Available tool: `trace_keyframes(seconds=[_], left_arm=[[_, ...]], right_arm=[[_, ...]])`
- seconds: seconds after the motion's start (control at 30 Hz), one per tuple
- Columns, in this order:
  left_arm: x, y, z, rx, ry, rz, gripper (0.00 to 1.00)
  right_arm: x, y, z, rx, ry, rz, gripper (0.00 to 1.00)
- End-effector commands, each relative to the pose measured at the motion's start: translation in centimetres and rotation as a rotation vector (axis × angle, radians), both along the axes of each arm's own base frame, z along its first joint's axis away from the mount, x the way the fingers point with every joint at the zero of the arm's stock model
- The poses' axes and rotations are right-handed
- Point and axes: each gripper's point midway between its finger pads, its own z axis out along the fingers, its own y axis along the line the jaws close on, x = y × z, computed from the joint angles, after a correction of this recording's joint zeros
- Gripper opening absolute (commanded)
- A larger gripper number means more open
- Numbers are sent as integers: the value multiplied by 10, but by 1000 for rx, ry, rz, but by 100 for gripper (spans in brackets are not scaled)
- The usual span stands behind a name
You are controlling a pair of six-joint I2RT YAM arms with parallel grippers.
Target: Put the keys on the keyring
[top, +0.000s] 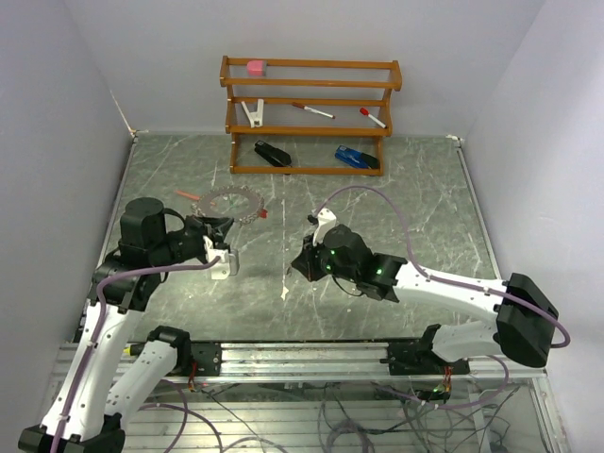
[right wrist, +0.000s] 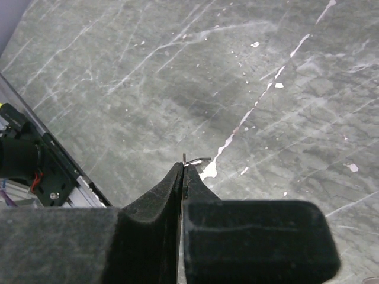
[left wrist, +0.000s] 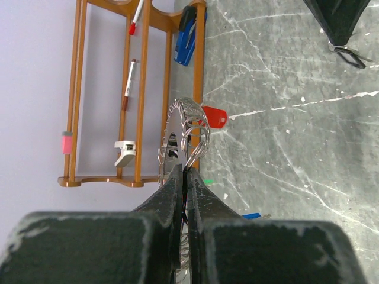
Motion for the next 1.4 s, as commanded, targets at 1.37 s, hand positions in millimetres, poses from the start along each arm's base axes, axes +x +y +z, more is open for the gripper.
trace_keyframes(seconds=[1.37], left_arm=[[39, -7, 9, -310, 535, 309, 7]], right_arm=[[91, 3, -93, -408, 325, -151, 0]])
